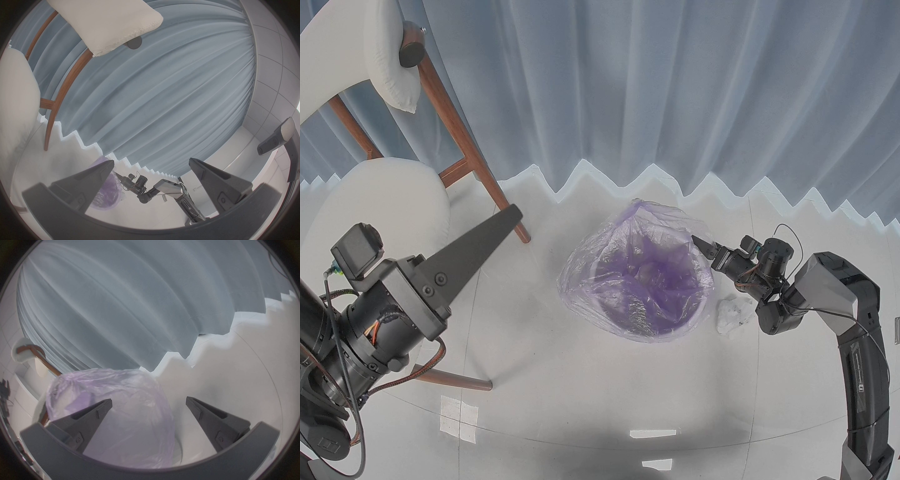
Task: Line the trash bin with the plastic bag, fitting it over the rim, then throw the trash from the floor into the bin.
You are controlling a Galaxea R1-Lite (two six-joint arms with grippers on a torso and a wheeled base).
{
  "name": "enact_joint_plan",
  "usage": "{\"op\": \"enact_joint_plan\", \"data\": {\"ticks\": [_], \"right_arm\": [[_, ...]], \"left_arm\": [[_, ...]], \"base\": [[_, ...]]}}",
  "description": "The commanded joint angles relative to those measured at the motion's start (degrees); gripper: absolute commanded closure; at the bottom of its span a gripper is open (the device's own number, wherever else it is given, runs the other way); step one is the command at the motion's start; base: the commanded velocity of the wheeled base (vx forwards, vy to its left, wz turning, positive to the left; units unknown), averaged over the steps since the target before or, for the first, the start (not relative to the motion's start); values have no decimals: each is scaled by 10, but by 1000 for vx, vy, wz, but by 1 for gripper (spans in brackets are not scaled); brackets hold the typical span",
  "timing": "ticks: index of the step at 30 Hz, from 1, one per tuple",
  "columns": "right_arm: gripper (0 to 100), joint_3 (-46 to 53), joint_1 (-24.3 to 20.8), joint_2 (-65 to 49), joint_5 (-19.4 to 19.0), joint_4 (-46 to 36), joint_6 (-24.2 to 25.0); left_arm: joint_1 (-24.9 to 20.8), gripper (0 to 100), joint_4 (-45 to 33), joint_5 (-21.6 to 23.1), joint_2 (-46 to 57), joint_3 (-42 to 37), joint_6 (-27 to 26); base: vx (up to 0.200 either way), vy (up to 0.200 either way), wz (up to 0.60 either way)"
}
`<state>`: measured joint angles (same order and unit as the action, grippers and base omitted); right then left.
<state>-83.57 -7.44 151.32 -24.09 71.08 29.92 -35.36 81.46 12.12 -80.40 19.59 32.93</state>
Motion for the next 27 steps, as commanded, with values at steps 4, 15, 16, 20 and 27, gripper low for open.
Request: {"op": "enact_joint_plan", "data": {"ticks": [4, 15, 16, 20, 27], "right_arm": [[0, 169, 52, -112, -116, 86, 63], [0, 352, 117, -243, -79, 189, 123], [0, 375, 117, -270, -68, 189, 118], [0, 429, 100, -404, -35, 188, 122], [0, 423, 66, -629, -32, 138, 124]], "left_arm": [[-1, 0, 0, 0, 0, 0, 0], [-1, 0, -7, -7, -73, -10, -9], [-1, 0, -6, -5, -82, -13, -9], [5, 0, -9, -4, -132, 26, -11], [9, 0, -113, -68, -290, 179, -156]], "base": [[0, 0, 0], [0, 0, 0], [0, 0, 0], [0, 0, 0], [0, 0, 0]]}}
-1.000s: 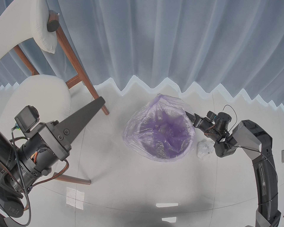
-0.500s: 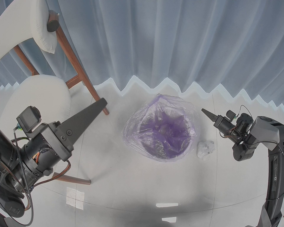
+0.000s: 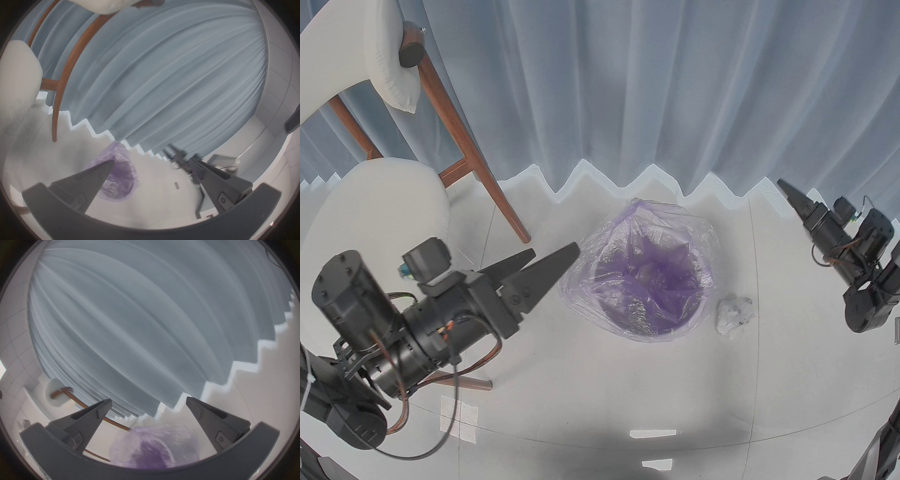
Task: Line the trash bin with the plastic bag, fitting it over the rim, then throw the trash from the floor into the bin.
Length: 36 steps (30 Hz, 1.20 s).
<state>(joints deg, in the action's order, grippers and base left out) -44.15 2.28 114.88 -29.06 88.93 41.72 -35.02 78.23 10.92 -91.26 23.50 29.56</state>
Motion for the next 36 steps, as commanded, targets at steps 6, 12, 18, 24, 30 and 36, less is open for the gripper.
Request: {"op": "enact_joint_plan", "data": {"ticks": [6, 12, 18, 24, 30, 36], "right_arm": [[0, -5, -35, -384, 16, -184, 7], [0, -15, -40, -440, 8, -227, 15], [0, -14, -61, -459, 5, -229, 27], [0, -10, -76, -461, 5, -230, 27], [0, -8, -78, -460, 5, -230, 27], [0, -7, -78, -459, 5, -230, 27]], "left_arm": [[5, 0, -92, -114, -293, 274, -215], [28, 0, -141, -115, -366, 377, -227], [47, 0, -145, -118, -420, 427, -229], [64, 0, -154, -119, -437, 473, -228], [67, 100, -171, -119, -437, 490, -228], [80, 100, -172, -114, -432, 502, -221]], "base": [[0, 0, 0], [0, 0, 0], [0, 0, 0], [0, 0, 0], [0, 0, 0], [0, 0, 0]]}}
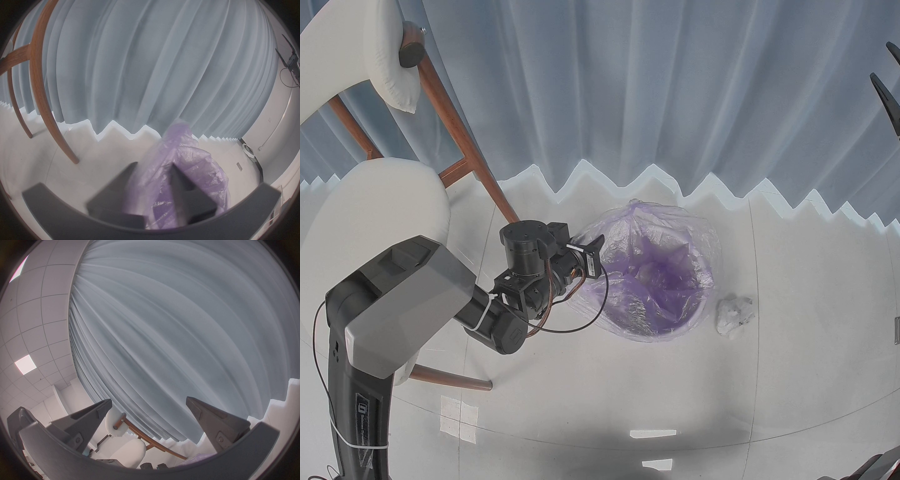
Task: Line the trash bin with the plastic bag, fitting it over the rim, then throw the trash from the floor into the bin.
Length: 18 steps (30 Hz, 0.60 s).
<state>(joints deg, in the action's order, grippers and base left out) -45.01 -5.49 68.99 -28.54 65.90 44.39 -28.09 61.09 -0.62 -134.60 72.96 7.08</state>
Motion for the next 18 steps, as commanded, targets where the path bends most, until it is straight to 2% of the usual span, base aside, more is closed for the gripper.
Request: {"op": "enact_joint_plan", "data": {"ticks": [1, 4, 6, 7, 9, 11, 18], "right_arm": [[0, 2, -1, -1, 0, 1, 0], [0, 3, -6, -1, 0, 1, 0], [0, 3, -6, -1, 0, 0, 0], [0, 3, -6, -1, 0, 0, 0], [0, 3, -7, -2, 0, 1, 0], [0, 2, -7, -3, 0, 1, 0], [0, 2, -7, -6, 0, 0, 0]], "left_arm": [[14, 100, -4, 4, 0, 11, 7], [27, 100, -25, 9, 1, 23, 46], [31, 100, -59, 18, 1, 39, 108], [31, 100, -59, 18, 1, 39, 108], [33, 100, -117, 26, 0, 75, 210], [40, 100, -149, 27, -4, 105, 254], [58, 100, -202, 26, -65, 174, 310]], "base": [[0, 0, 0], [0, 0, 0], [0, 0, 0], [0, 0, 0], [0, 0, 0], [0, 0, 0], [0, 0, 0]]}}
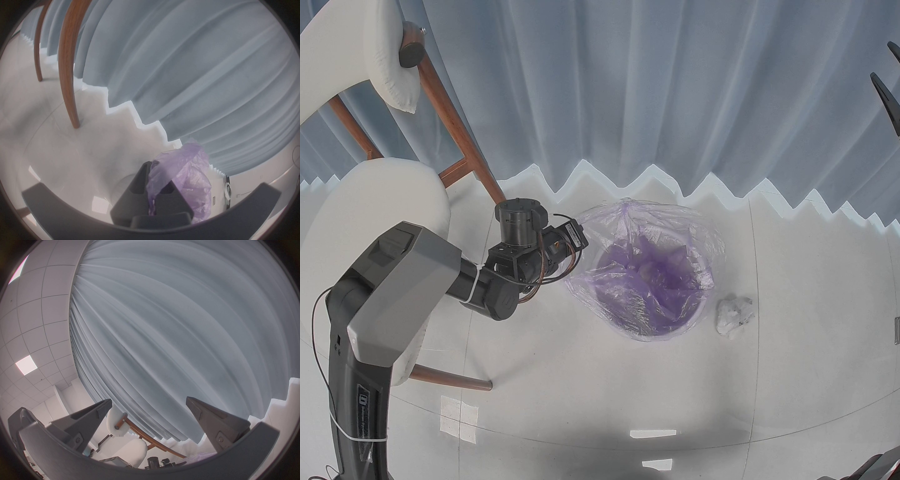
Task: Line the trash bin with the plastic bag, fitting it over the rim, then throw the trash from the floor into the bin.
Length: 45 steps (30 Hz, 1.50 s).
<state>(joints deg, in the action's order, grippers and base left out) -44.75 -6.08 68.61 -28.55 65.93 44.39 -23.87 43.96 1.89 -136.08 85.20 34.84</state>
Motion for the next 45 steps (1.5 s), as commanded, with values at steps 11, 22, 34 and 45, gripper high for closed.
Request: {"op": "enact_joint_plan", "data": {"ticks": [11, 22, 34, 45], "right_arm": [[0, -1, -1, -5, 0, 0, 0], [0, 2, -1, -3, -1, 0, 0], [0, 0, -1, -8, -1, 0, 0], [0, -1, -1, -19, -2, -1, 0]], "left_arm": [[19, 100, -40, -5, -142, 88, 73], [20, 100, -34, -9, -149, 83, 105], [19, 0, 24, -36, -59, -49, 153], [7, 0, 175, -33, 196, -369, 218]], "base": [[0, 0, 0], [0, 0, 0], [0, 0, 0], [0, 0, 0]]}}
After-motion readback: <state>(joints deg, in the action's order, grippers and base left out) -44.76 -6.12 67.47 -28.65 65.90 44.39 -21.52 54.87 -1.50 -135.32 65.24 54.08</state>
